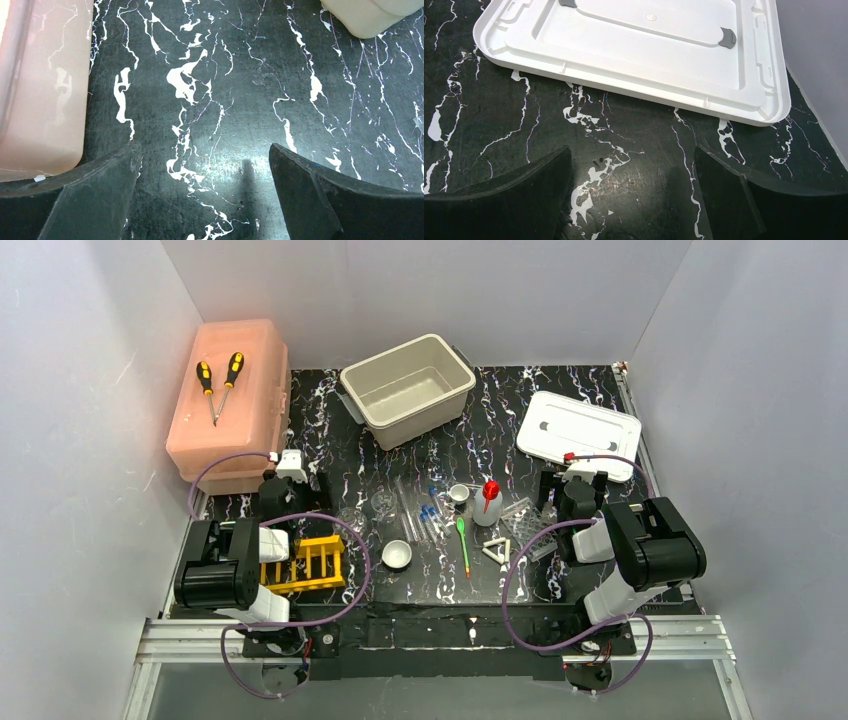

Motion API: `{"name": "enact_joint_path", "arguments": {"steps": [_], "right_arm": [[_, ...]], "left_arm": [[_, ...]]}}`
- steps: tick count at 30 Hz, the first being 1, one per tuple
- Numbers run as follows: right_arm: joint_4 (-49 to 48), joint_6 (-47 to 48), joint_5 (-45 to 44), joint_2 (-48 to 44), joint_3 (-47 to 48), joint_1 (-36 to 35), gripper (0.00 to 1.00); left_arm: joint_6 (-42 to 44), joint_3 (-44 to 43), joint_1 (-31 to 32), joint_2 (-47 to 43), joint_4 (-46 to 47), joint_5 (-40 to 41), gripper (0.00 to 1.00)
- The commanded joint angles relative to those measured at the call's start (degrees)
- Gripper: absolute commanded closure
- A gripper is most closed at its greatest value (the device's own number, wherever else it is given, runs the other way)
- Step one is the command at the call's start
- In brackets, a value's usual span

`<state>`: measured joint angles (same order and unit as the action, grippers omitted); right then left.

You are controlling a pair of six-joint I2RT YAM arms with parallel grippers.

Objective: Organize the chemistry lab equipment
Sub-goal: Pick up the test tube at the center of the board.

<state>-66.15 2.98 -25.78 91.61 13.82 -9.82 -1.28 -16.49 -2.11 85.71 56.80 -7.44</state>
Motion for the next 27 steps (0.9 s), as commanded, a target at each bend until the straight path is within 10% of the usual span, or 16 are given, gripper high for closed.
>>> {"name": "enact_joint_path", "arguments": {"steps": [1,14,24,27], "right_arm": [[-2.58,-0.52,-0.59,0.27,0.83,-0.02,0.0],[-1.67,-0.61,0.37,0.41,1.36,0.34,0.0],[-7.02,-3.3,-5.23,-3.22,-2.48,0.73,0.0],[15.08,-8.88,-13.12,-12.63,4.18,-0.23,0.0]], "left_arm": [[0.53,-0.82,0.18,-0.7,0.5,1.11,0.01],[0.96,-1.74,0.18,-1.99,-1.71,-0.06,0.01],[9.38,-24.94,0.18,-8.05,-48.43,-3.33,0.01],[10.88,-26.9,0.1,-11.63,-54.35,-4.41,0.01]]}}
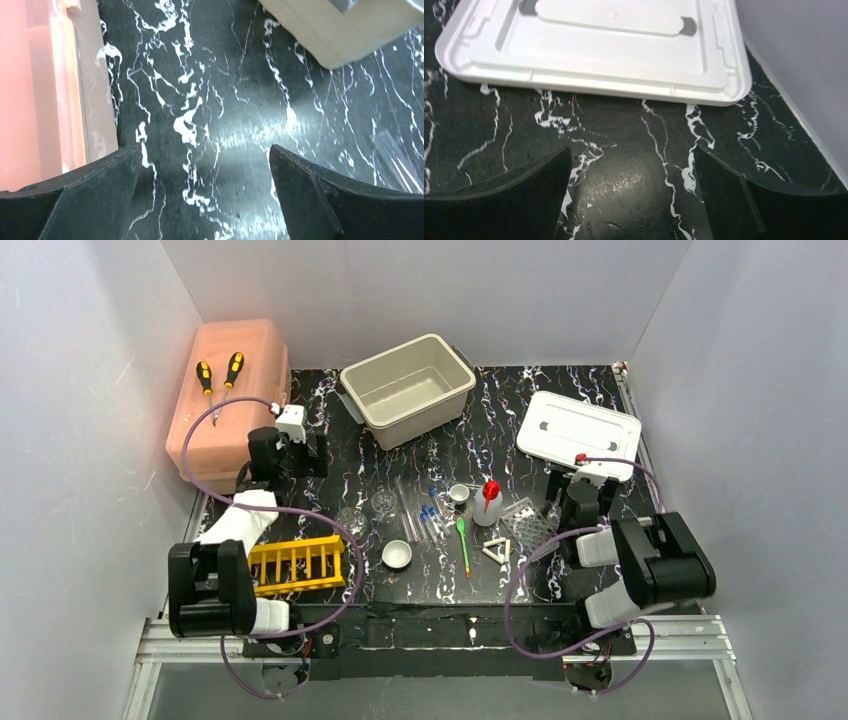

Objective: Organize the chemistry lab equipment
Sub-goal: Pick up the test tube at the center of the board.

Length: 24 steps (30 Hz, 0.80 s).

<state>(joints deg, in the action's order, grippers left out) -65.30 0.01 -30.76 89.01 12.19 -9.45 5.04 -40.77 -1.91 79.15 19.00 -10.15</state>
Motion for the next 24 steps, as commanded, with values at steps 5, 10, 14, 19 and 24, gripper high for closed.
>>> {"name": "enact_joint_path", "arguments": {"steps": [5,10,14,19,24], "right_arm": [[45.11,-13.05,-5.82,-12.93,21.88,-0.12,0.0],[53.79,-20.64,3.94,-14.44,27.75,0.09,0.0],[53.43,-20.33,13.24,-20.09,29.25,0.09,0.0],[67.53,-19.2,17.76,-20.94,41.05,-4.26,0.0],[74.76,-13.18,6.22,-21.09,49.35,-21.1,0.09]], "left_arm": [[1.19,-8.28,-0.11,-8.3,-26.39,-6.85,0.01],[-2.59,-14.74,-0.05,-6.92,-34.86,-10.79,0.01],[-3.04,-18.5,-0.06,-7.29,-40.93,-14.16,0.01],[-0.69,-21.64,-0.07,-10.7,-47.97,-18.92,0.0],[8.95,-29.93,-0.08,-9.93,-62.88,-19.87,0.01]]}}
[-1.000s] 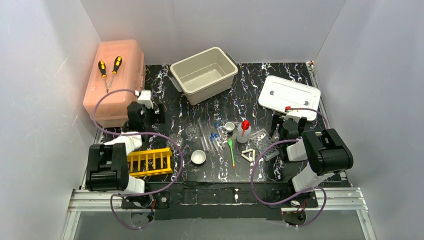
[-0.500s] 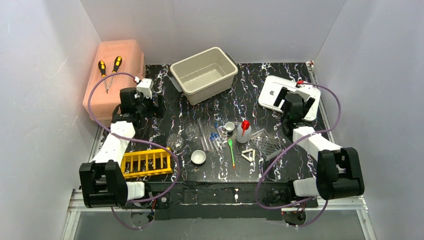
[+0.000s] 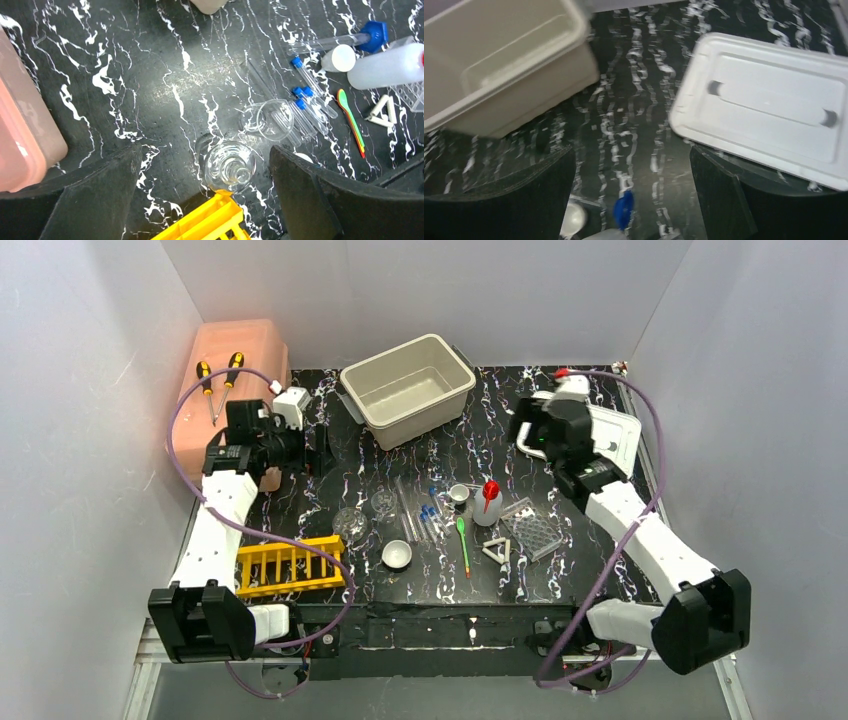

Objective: Organize the chemistry lab equipment
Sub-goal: Pick up the test tube at the center of the board.

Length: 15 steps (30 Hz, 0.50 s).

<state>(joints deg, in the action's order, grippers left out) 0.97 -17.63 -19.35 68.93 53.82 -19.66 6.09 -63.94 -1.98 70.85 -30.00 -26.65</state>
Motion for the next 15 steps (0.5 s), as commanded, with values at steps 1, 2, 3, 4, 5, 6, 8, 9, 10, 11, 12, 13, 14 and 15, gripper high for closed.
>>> {"name": "enact_joint_path", "arguments": {"steps": [1,2,3,4,5,6,8,9,10,11,12,13,14,15], "right_arm": [[10.38,4.79,-6.3,-0.01,9.81,-13.46,0.11],[12.18,5.01,-6.77,1.19,11.88,-15.54,0.11],[13.69,5.08,-6.75,2.26,13.49,-18.1,0.13],[15.15,5.06,-6.3,3.47,14.98,-20.02,0.15],[16.4,5.03,-6.12,4.71,16.21,-22.02,0.17],[17.34,5.35,-7.1,5.86,17.11,-24.73,0.18],[18.24,6.99,-11.89,7.72,17.75,-30.26,0.16],[18.27,7.49,-12.46,8.53,17.61,-31.74,0.15],[18.17,7.74,-12.11,9.11,17.32,-32.59,0.15],[17.7,7.73,-11.12,9.58,16.79,-33.11,0.15],[17.07,7.33,-10.34,10.26,16.19,-33.65,0.16],[16.41,6.81,-9.37,10.94,15.62,-34.21,0.17],[15.63,6.21,-8.46,11.82,15.02,-34.79,0.18],[15.48,5.98,-7.82,13.03,14.85,-35.29,0.19]], "left_arm": [[9.88,-7.96,-0.04,-1.31,-16.73,-2.65,0.01],[11.84,-8.79,0.01,-1.16,-19.11,-1.76,0.01],[13.92,-9.5,-0.04,-1.11,-22.48,-1.06,0.01],[16.83,-9.94,0.01,-1.08,-25.55,-0.89,0.01],[19.98,-10.28,-0.01,-1.07,-28.56,-1.25,0.01],[22.62,-10.41,-0.04,-1.06,-31.11,-1.04,0.01],[27.76,-10.29,-0.04,-0.94,-35.01,0.64,0.01],[30.06,-10.12,-0.03,-0.85,-36.43,1.98,0.01],[31.73,-9.84,-0.04,-0.66,-37.36,3.44,0.01],[33.07,-9.59,-0.03,-0.45,-37.97,4.66,0.01],[33.55,-9.31,-0.03,-0.33,-38.17,5.56,0.01],[33.55,-9.28,-0.04,-0.17,-38.2,5.94,0.01],[33.33,-9.18,-0.04,-0.12,-38.2,5.76,0.01],[33.12,-9.24,-0.04,0.02,-38.2,5.1,0.01]]}}
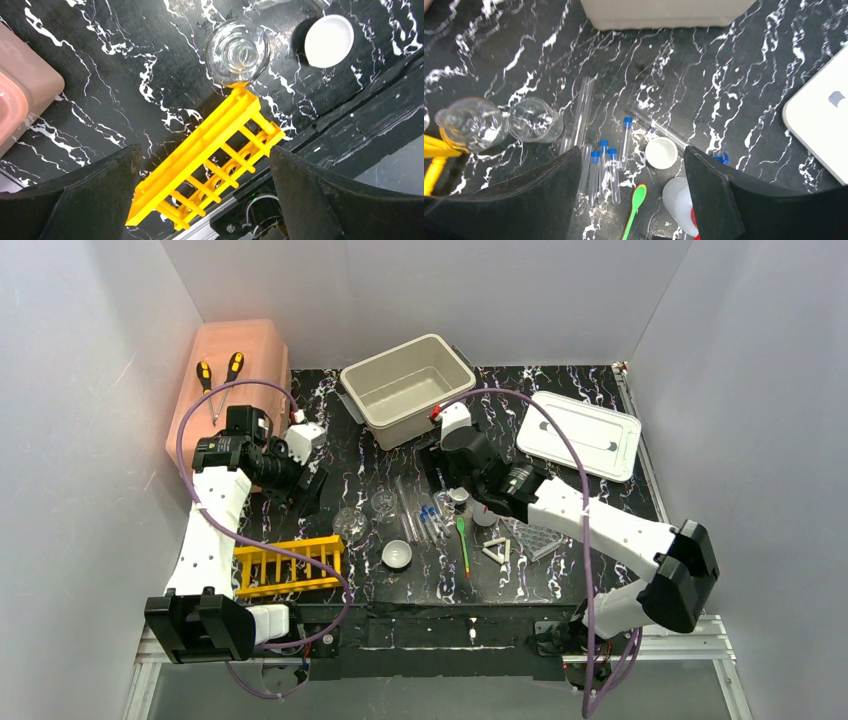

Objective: Organize the chemistry lab equipment
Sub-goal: Pick up the test tube at the center of the board.

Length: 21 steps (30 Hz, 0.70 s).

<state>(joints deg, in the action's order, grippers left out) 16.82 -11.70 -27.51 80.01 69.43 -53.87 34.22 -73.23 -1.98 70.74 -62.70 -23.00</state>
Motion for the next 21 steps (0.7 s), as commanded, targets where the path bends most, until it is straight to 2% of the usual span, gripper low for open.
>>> {"name": "enact_joint_path", "arguments": {"steps": [1,9,16,21], "right_arm": [[-0.34,-0.11,0.95,3.08,-0.74,-1.48,0.21],[-0.86,-0.08,3.75,10.26,2.64,-2.11,0.26],[5.23,-1.45,3.95,16.27,7.67,-2.01,0.36],[6.0,-3.95,6.67,15.87,3.57,-2.12,0.46]], "left_arm": [[4.59,-0.12,-0.03,0.26,-5.32,0.41,0.01],[-2.28,-5.33,0.04,5.6,-4.36,-9.03,0.01],[-8.0,-10.04,0.13,9.19,-3.42,-15.09,0.01],[-9.43,-10.74,0.13,9.6,-2.42,-17.12,0.01]]}}
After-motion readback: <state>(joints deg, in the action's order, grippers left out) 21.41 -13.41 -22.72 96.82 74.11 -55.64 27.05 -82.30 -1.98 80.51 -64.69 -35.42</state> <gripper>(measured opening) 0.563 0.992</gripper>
